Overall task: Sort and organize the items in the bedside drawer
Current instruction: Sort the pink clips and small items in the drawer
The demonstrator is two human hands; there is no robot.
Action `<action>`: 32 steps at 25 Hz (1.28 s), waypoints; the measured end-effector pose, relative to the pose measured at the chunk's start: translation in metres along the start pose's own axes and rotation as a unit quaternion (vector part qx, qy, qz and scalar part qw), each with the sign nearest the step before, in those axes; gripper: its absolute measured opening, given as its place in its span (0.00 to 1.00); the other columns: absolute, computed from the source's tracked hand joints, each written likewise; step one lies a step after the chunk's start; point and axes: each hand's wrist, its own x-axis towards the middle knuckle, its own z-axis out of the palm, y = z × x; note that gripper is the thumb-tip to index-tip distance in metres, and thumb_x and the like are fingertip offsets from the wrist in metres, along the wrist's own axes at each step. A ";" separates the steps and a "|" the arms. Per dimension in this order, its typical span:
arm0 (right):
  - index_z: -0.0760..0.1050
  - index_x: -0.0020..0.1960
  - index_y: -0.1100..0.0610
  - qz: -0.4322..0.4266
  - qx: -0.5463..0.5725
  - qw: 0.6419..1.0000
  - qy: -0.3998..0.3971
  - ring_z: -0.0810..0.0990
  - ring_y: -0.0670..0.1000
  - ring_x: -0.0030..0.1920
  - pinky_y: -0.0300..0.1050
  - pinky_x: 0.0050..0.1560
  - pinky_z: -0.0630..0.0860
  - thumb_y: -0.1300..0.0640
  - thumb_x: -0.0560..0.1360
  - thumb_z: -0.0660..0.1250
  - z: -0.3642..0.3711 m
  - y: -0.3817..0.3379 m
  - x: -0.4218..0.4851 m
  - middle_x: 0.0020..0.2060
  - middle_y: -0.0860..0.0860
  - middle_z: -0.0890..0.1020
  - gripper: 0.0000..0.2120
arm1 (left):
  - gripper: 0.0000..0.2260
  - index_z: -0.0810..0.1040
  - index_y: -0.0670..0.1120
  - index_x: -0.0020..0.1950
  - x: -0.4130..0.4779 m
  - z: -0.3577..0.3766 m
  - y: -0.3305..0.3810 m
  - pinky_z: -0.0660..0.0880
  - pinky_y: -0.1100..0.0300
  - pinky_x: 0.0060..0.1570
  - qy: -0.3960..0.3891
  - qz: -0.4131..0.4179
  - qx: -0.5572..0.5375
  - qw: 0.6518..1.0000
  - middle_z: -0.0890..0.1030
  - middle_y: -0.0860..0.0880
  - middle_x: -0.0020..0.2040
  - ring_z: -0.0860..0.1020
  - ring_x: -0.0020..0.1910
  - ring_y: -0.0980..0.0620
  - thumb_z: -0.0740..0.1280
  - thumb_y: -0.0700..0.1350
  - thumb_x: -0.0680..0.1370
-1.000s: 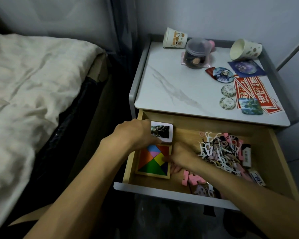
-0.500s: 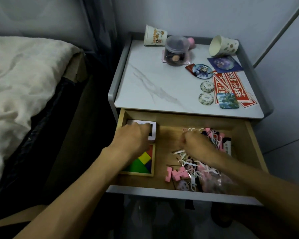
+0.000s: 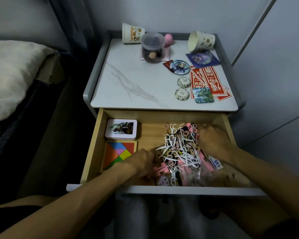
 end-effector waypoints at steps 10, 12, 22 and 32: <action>0.70 0.58 0.56 0.016 0.185 0.979 -0.082 0.81 0.60 0.54 0.51 0.54 0.78 0.52 0.68 0.74 0.008 0.011 0.011 0.54 0.57 0.82 0.23 | 0.19 0.69 0.48 0.69 0.008 0.002 0.009 0.76 0.52 0.49 0.116 0.072 0.115 0.984 0.77 0.44 0.60 0.79 0.54 0.43 0.65 0.46 0.78; 0.70 0.59 0.56 0.046 0.243 0.964 -0.094 0.81 0.59 0.54 0.52 0.55 0.78 0.54 0.66 0.76 0.007 0.010 0.014 0.54 0.56 0.81 0.25 | 0.23 0.65 0.52 0.72 0.008 0.003 0.017 0.76 0.52 0.50 0.169 0.151 0.145 0.963 0.74 0.47 0.63 0.78 0.55 0.45 0.66 0.49 0.78; 0.69 0.53 0.58 0.058 0.283 0.956 -0.041 0.81 0.56 0.44 0.49 0.46 0.78 0.65 0.74 0.66 -0.005 0.020 0.012 0.42 0.52 0.80 0.10 | 0.10 0.75 0.53 0.59 0.040 0.008 0.034 0.73 0.63 0.41 0.141 0.288 0.116 0.940 0.72 0.50 0.55 0.75 0.46 0.54 0.63 0.44 0.79; 0.72 0.57 0.59 -0.019 0.167 0.972 -0.167 0.75 0.51 0.46 0.42 0.43 0.68 0.64 0.76 0.66 -0.008 0.003 -0.038 0.47 0.51 0.75 0.11 | 0.07 0.77 0.48 0.55 0.036 0.009 0.040 0.74 0.59 0.52 0.203 0.346 0.155 0.903 0.73 0.48 0.59 0.74 0.53 0.52 0.67 0.42 0.78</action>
